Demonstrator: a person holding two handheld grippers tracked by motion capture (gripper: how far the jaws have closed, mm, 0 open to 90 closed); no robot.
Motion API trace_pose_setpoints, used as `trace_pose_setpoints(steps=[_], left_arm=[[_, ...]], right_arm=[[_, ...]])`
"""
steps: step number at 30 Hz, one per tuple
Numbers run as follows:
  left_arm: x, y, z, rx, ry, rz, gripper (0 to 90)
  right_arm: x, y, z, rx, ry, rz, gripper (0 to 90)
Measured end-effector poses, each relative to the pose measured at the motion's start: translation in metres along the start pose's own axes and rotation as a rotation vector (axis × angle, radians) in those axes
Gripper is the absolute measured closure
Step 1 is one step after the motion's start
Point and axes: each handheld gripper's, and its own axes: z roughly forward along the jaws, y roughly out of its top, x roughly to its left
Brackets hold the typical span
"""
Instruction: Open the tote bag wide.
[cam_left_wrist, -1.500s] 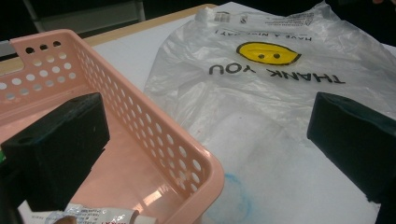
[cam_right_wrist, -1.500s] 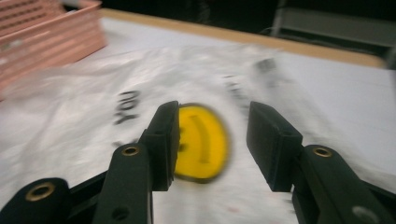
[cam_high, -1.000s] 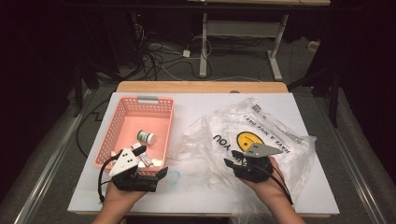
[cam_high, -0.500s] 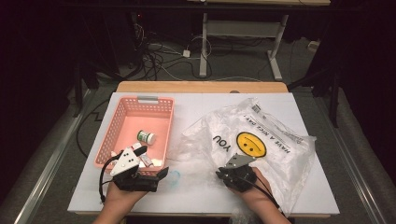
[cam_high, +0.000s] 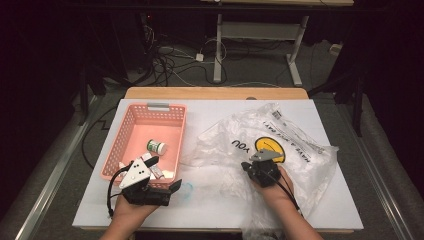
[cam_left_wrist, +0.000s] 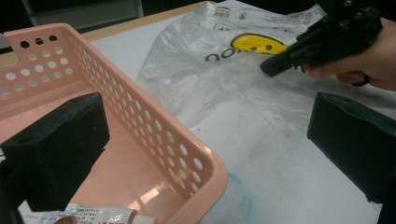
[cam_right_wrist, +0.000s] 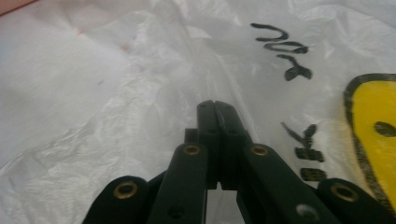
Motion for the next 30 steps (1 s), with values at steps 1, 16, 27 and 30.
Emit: trace_pose_setpoints(steps=[1, 16, 27, 30], left_arm=[[0.0, 0.0, 0.0, 0.001, -0.001, 0.0, 0.0], [-0.002, 0.0, 0.0, 0.002, -0.006, 0.008, 0.0], [-0.003, 0.001, -0.002, -0.001, 0.001, 0.014, 0.0], [-0.002, 0.001, -0.001, -0.001, -0.001, 0.013, 0.0]], right_arm=[[-0.004, 0.002, 0.002, -0.005, -0.001, 0.008, 90.0], [0.014, 0.013, -0.006, -0.081, 0.136, 0.018, 90.0], [0.023, 0.001, 0.0, -0.033, 0.199, -0.039, 58.0], [0.025, 0.001, 0.005, -0.002, 0.163, -0.062, 35.6]])
